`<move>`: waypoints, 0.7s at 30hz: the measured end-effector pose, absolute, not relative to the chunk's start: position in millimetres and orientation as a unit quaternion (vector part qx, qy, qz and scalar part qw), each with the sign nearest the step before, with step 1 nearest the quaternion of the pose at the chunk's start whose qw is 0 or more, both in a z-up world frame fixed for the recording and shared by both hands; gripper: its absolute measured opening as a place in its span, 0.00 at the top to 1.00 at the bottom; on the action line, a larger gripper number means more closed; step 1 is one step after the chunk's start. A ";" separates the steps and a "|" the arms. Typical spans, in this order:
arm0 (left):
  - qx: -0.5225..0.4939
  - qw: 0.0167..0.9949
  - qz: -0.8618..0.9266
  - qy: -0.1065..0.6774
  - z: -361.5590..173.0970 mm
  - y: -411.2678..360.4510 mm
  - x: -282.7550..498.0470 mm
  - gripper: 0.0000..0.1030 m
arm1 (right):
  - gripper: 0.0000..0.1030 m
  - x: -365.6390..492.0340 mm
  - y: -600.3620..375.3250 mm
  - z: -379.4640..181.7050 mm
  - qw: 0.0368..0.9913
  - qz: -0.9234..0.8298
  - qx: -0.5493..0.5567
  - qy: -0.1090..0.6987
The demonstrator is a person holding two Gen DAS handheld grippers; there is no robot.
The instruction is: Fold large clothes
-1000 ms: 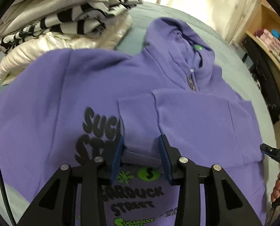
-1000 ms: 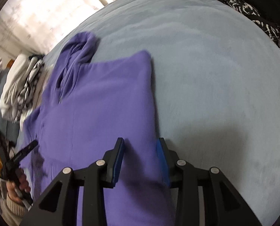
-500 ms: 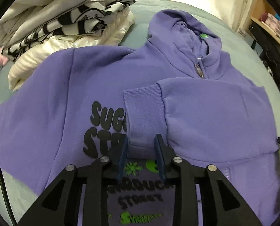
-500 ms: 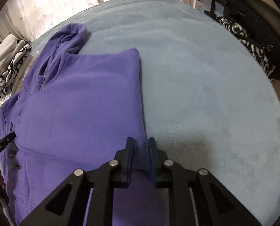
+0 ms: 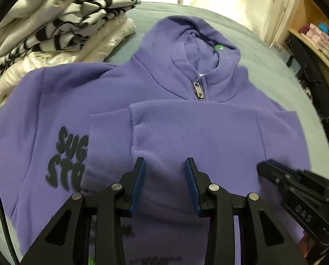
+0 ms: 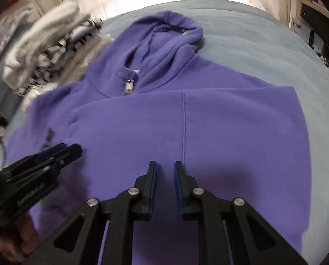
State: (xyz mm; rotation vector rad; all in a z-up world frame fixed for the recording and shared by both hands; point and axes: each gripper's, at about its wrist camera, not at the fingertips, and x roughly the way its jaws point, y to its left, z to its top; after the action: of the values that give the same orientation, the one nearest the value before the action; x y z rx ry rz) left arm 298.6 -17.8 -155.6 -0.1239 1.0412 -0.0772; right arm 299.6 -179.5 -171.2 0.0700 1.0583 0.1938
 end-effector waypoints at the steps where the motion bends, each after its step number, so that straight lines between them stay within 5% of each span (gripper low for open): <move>1: -0.049 0.866 -0.035 0.497 -159.7 -19.6 303.5 0.67 | 0.89 303.6 -182.5 -174.1 0.859 0.091 0.035 0.503; 3: -0.045 0.866 -0.037 0.497 -162.4 -17.7 309.3 0.68 | 1.00 315.9 -198.7 -177.4 0.856 0.101 0.072 0.503; 14: -0.066 0.868 -0.056 0.489 -164.7 -2.6 325.0 0.72 | 1.00 318.0 -322.9 -171.0 0.866 -0.010 0.126 0.484; 21: -0.060 0.868 -0.055 0.491 -162.5 -5.1 322.8 0.72 | 0.97 303.5 -316.6 -161.6 0.868 -0.031 0.114 0.483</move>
State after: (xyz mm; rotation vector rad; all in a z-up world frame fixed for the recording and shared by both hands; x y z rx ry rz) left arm 322.8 -5.1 -162.5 -0.1258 1.0268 -0.1158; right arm 303.5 -316.6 -161.6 0.2391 1.0103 -0.0644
